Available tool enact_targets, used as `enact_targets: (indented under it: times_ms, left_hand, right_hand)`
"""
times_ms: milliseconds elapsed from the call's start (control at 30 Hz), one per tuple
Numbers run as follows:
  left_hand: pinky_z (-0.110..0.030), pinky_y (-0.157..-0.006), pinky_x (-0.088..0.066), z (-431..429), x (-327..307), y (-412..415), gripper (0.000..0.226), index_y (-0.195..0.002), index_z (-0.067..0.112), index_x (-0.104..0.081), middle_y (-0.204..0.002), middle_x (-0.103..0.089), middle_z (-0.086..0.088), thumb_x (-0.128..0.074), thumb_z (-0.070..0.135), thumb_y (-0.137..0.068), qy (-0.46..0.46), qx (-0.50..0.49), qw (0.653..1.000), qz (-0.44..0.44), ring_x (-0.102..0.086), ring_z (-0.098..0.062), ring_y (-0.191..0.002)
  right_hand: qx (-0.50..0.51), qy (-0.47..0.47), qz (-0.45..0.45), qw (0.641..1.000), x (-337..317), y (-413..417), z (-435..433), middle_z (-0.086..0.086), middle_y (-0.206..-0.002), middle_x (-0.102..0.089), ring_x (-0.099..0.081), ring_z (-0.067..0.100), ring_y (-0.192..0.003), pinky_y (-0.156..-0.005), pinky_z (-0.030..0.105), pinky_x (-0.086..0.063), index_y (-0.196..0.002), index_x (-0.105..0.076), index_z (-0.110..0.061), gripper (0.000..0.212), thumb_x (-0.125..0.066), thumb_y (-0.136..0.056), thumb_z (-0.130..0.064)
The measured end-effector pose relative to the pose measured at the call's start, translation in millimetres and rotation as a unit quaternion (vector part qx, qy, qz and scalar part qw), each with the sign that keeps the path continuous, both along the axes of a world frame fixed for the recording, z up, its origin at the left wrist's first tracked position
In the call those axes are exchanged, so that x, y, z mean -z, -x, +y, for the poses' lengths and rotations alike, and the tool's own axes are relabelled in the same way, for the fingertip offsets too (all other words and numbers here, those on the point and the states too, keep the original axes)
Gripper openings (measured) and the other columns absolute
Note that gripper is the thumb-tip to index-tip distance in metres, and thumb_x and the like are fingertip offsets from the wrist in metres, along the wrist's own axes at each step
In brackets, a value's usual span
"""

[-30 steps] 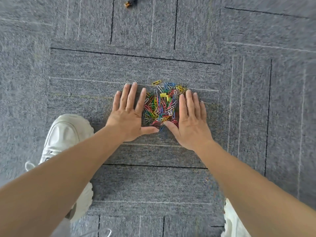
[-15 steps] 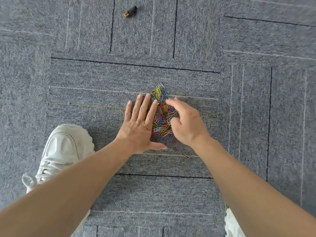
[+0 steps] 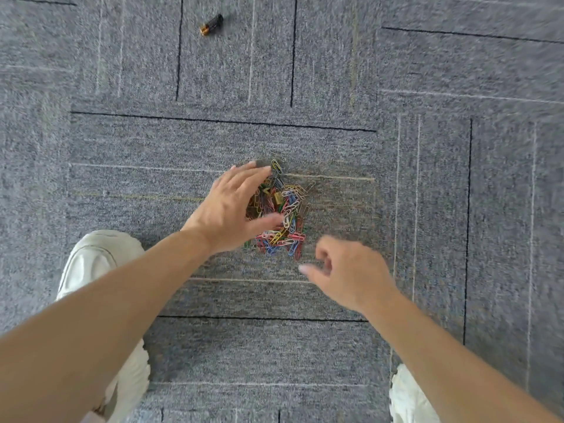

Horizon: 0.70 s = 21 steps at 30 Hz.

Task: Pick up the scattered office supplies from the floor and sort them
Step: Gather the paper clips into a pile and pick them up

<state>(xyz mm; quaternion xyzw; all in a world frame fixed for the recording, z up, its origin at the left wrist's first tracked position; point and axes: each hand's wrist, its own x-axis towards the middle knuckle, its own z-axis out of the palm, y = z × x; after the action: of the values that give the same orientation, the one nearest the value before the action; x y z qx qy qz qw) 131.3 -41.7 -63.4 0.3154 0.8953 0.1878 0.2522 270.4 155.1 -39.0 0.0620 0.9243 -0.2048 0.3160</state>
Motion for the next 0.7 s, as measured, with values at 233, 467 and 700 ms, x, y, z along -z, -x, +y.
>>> enact_targets:
  times_ms: [233,467,700]
  left_hand:
    - [-0.053,-0.098,-0.047,-13,2,14,0.028,-0.113,0.021,-0.073,-0.116,-0.066,-0.007,-0.062,0.033,-0.091,-0.021,-0.021,0.996,0.088,-0.053,-0.036,-0.115]
    - [-0.056,-0.098,-0.040,2,-2,5,0.021,-0.104,0.023,-0.075,-0.120,-0.060,-0.009,-0.071,0.032,-0.086,-0.019,-0.026,0.997,0.074,-0.044,-0.039,-0.122]
    - [-0.052,-0.103,-0.035,-11,0,2,0.021,-0.106,0.021,-0.070,-0.120,-0.058,-0.004,-0.066,0.036,-0.090,-0.017,-0.052,0.997,0.051,-0.039,-0.033,-0.124]
  right_hand:
    - [-0.058,-0.012,-0.157,0.986,-3,30,-15,0.001,-0.068,-0.066,-0.066,0.018,-0.065,-0.067,0.035,-0.057,-0.083,-0.065,-0.010,0.035,-0.073,-0.085,-0.044]
    - [-0.104,-0.146,-0.197,0.964,-15,44,-21,0.001,-0.068,-0.057,-0.059,0.026,-0.069,-0.063,0.036,-0.048,-0.077,-0.058,-0.013,0.028,-0.080,-0.082,-0.029]
    - [-0.060,-0.158,-0.218,0.961,-13,36,-20,0.000,-0.066,-0.054,-0.059,0.025,-0.065,-0.058,0.035,-0.044,-0.073,-0.049,-0.013,0.027,-0.073,-0.086,-0.016]
